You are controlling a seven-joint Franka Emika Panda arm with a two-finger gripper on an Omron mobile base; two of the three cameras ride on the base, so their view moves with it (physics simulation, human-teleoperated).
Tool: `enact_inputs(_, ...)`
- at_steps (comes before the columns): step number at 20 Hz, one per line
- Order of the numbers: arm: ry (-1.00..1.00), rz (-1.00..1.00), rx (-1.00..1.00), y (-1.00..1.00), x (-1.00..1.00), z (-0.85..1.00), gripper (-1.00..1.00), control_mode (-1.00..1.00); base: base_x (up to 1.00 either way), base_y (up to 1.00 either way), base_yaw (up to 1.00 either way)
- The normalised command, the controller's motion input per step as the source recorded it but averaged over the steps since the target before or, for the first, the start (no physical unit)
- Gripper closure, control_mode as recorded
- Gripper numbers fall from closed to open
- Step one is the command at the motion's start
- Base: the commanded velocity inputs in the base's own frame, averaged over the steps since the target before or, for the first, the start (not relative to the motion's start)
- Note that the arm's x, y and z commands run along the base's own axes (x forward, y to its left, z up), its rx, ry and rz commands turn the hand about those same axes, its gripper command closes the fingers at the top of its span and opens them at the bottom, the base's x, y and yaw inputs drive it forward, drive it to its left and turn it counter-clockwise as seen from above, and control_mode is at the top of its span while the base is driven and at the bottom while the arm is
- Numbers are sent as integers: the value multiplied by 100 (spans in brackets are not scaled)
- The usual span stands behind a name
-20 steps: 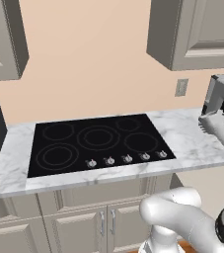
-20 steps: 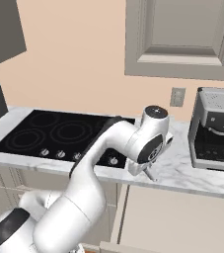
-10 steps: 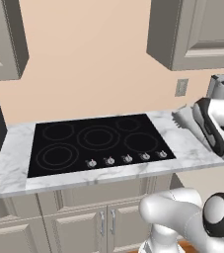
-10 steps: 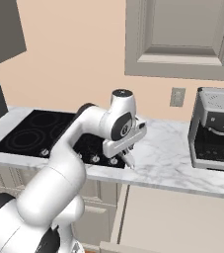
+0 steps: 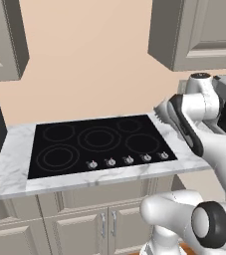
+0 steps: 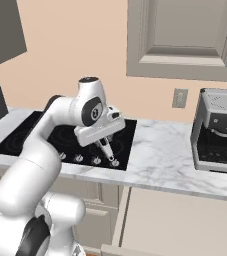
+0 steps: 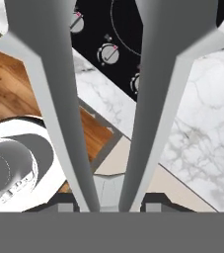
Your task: Take the tongs from the drawer on the right and place them on the dining counter next to the tray containing the hot dog.
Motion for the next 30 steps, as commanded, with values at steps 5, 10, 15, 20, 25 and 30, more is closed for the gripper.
enact_inputs(5,0,-12,-3,68,9,47,100,-100,0,0,0)
enact_inputs(10,0,-12,-4,59,2,37,100,-100,0,0,0)
enact_inputs(15,0,-11,-3,44,0,40,100,-100,0,0,0)
enact_inputs(20,-1,-10,-2,34,0,38,100,-100,0,0,0)
enact_inputs(25,-5,-7,0,6,-1,10,100,-100,0,0,0)
enact_inputs(30,-14,-8,0,0,-20,2,100,-100,0,0,0)
